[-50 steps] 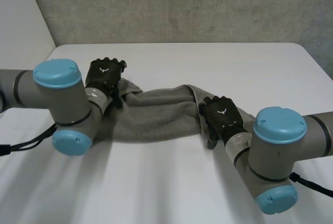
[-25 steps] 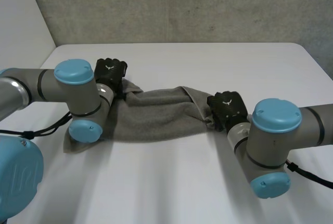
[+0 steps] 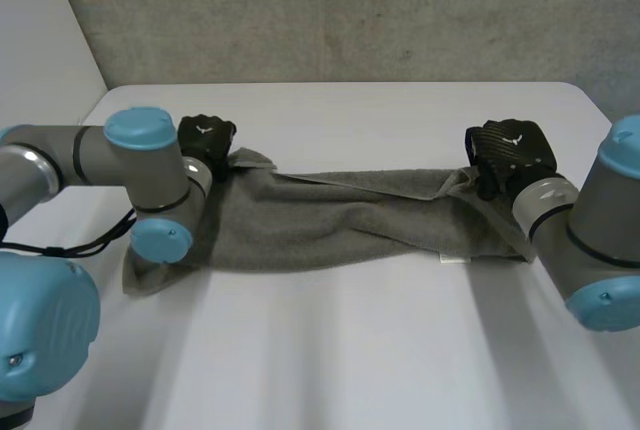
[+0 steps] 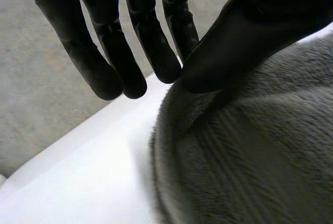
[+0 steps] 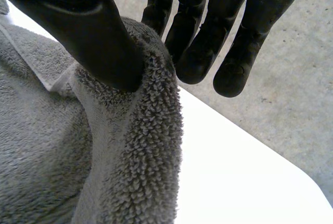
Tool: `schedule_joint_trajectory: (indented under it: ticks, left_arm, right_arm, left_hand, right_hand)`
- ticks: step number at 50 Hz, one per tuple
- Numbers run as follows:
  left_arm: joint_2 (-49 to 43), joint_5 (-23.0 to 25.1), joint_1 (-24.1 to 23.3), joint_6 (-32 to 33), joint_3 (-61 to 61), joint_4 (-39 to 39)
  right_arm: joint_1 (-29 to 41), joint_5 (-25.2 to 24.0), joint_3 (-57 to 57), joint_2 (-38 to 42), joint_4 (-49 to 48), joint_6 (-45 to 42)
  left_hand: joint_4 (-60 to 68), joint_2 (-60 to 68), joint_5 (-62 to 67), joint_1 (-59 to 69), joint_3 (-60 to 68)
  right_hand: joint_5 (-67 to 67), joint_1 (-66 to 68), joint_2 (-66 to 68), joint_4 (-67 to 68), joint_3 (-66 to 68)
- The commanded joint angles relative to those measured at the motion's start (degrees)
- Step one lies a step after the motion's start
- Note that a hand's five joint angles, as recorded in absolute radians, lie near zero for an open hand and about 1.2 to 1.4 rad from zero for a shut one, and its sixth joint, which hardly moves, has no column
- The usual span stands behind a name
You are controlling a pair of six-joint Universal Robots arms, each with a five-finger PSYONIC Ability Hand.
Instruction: Fold the towel.
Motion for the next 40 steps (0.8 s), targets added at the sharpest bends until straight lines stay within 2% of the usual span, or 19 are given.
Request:
schedule_joint_trajectory:
  ticks: [1, 5, 6, 8, 11, 13, 14, 16, 20, 23, 26, 30, 32, 34, 35, 36, 37, 39, 40]
  left_arm:
    - [9.96, -2.47, 2.01, -2.03, -3.72, -2.02]
    - [23.22, -2.57, 4.21, -8.86, -11.09, -2.11]
    - [23.27, -2.57, 4.22, -8.89, -11.12, -2.11]
    - [31.67, -1.00, 6.58, -16.06, -16.19, -2.20]
    - [35.22, 0.77, 7.82, -19.88, -18.68, -2.20]
    - [41.52, 6.02, 10.70, -26.27, -23.58, -2.99]
    - [41.55, 6.05, 10.72, -26.29, -23.60, -2.99]
    - [46.98, 11.99, 13.78, -29.88, -29.20, -4.56]
    - [50.15, 17.27, 16.59, -30.25, -34.13, -6.15]
    - [50.69, 20.62, 18.53, -30.25, -37.47, -7.12]
    - [48.69, 21.69, 18.54, -30.16, -38.63, -7.04]
    - [43.49, 21.78, 18.72, -29.72, -37.05, -6.77]
    - [38.76, 21.87, 17.93, -28.85, -30.76, -6.51]
    - [36.83, 21.69, 17.40, -29.02, -26.46, -6.24]
    - [34.98, 21.43, 16.62, -29.63, -21.28, -5.72]
    - [34.96, 21.43, 16.61, -29.63, -21.23, -5.71]
    - [33.57, 20.82, 15.39, -29.98, -15.22, -4.76]
    - [32.68, 19.85, 14.32, -30.34, -9.71, -2.99]
    - [32.50, 18.28, 13.80, -31.03, -5.45, -0.29]
  right_arm:
    - [-3.30, -4.21, -7.67, -4.77, 8.71, -0.03]
    - [-4.63, -7.39, -13.15, -7.06, 17.45, 0.05]
    - [-5.07, -9.13, -15.84, -8.20, 21.71, 0.05]
    - [-5.33, -10.91, -18.33, -9.26, 25.88, -0.03]
    - [-6.47, -13.71, -22.97, -11.19, 33.23, -0.91]
    - [-7.18, -15.13, -25.01, -12.07, 36.96, -2.05]
    - [-7.96, -16.52, -26.84, -12.77, 40.61, -3.88]
    - [-8.76, -18.03, -28.26, -13.39, 44.52, -6.36]
    - [-10.60, -21.71, -29.67, -13.14, 54.94, -16.26]
    - [-10.34, -21.46, -28.97, -11.12, 59.00, -22.68]
    - [-9.99, -20.93, -29.66, -5.86, 59.37, -26.13]
    - [-9.47, -20.05, -32.81, -1.11, 56.40, -25.09]
    - [-9.02, -19.61, -36.53, 1.20, 53.04, -24.29]
    - [-6.93, -18.82, -43.61, 5.83, 44.47, -22.19]
    - [-6.92, -18.82, -43.64, 5.86, 44.43, -22.18]
    - [-5.09, -18.47, -48.34, 7.77, 37.90, -21.22]
    - [-5.07, -18.47, -48.39, 7.79, 37.84, -21.21]
    - [-2.09, -18.12, -53.91, 9.19, 23.15, -18.85]
    - [-2.08, -18.12, -53.93, 9.20, 23.07, -18.84]
  left_hand:
    - [-6.57, -5.80, -13.64, -2.36, -8.04]
    - [-6.57, -5.80, -13.64, -2.36, -8.04]
    - [-6.57, -5.80, -13.64, -2.36, -8.04]
    - [-6.57, -5.80, -13.64, -2.36, -8.04]
    - [-6.57, -5.80, -13.64, -2.36, -8.04]
    - [-6.57, -5.80, -13.64, -2.36, -8.04]
    - [-6.57, -5.80, -13.64, -2.36, -8.04]
    - [-6.57, -5.80, -13.64, -2.36, -8.04]
    - [-6.57, -5.80, -13.64, -2.36, -8.04]
    - [-6.57, -5.80, -13.64, -2.36, -8.04]
    - [-6.57, -5.80, -13.64, -2.36, -8.04]
    - [-6.57, -5.80, -13.64, -2.36, -8.04]
    - [-6.57, -5.80, -13.64, -2.36, -8.04]
    - [-6.57, -5.80, -13.64, -2.36, -8.04]
    - [-6.57, -5.80, -13.64, -2.36, -8.04]
    - [-6.57, -5.80, -13.64, -2.36, -8.04]
    - [-6.57, -5.80, -13.64, -2.36, -8.04]
    - [-6.57, -5.80, -13.64, -2.36, -8.04]
    - [-6.57, -5.80, -13.64, -2.36, -8.04]
  right_hand:
    - [5.84, 10.86, 4.46, 3.95, 4.29]
    - [5.84, 10.86, 4.46, 3.95, 4.29]
    - [5.84, 10.86, 4.46, 3.95, 4.29]
    - [5.84, 10.86, 4.46, 3.95, 4.29]
    - [5.84, 10.86, 4.46, 3.95, 4.29]
    - [5.84, 10.86, 4.46, 3.95, 4.29]
    - [5.84, 10.86, 4.46, 3.95, 4.29]
    - [5.84, 10.86, 4.46, 3.95, 4.29]
    - [5.84, 10.86, 4.46, 3.95, 4.29]
    - [5.84, 10.86, 4.46, 3.95, 4.29]
    - [5.84, 10.86, 4.46, 3.95, 4.29]
    - [5.84, 10.86, 4.46, 3.95, 4.29]
    - [5.84, 10.86, 4.46, 3.95, 4.29]
    - [5.84, 10.86, 4.46, 3.95, 4.29]
    - [5.84, 10.86, 4.46, 3.95, 4.29]
    - [5.84, 10.86, 4.46, 3.95, 4.29]
    - [5.84, 10.86, 4.46, 3.95, 4.29]
    - [5.84, 10.86, 4.46, 3.95, 4.29]
    - [5.84, 10.86, 4.46, 3.95, 4.29]
